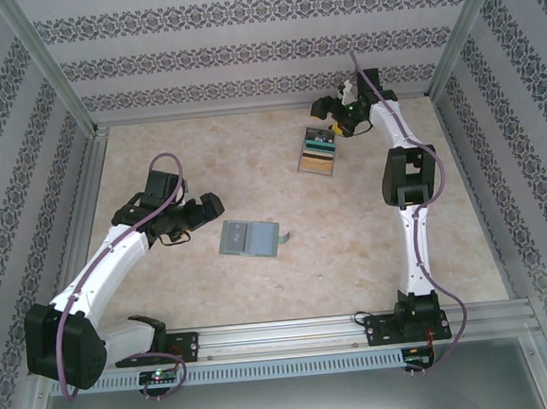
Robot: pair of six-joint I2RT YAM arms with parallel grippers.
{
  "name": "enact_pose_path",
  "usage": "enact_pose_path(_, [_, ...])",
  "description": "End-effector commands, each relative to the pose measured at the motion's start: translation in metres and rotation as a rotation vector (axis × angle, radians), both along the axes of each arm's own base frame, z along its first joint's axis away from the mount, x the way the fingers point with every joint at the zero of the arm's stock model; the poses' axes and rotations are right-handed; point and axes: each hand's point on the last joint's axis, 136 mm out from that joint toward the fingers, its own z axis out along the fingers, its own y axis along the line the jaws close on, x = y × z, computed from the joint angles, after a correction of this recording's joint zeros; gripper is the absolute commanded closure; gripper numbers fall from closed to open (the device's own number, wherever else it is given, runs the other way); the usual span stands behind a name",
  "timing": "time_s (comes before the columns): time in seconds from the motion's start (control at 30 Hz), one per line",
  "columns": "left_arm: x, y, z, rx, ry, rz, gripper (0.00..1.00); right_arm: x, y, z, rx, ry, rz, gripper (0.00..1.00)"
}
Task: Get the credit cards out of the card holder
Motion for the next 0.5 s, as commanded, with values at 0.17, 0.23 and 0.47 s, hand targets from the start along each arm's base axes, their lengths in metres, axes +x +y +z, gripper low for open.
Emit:
enact_pose_path(0.17, [-0.002, 0.007, 0.003, 0.01, 0.002, 0.023, 0.01, -0.024, 0.034, -0.004, 0.068, 0.02, 0.14, 0.06])
enact_pose_path(0.23, [-0.003, 0.007, 0.003, 0.008, 0.002, 0.023, 0.0, -0.03, 0.041, -0.005, 0.07, 0.025, 0.162, 0.06])
enact_pose_path(0.47, [-0.006, 0.006, 0.003, 0.001, -0.003, 0.022, 0.01, -0.055, 0.064, -0.008, 0.093, 0.052, 0.231, 0.07])
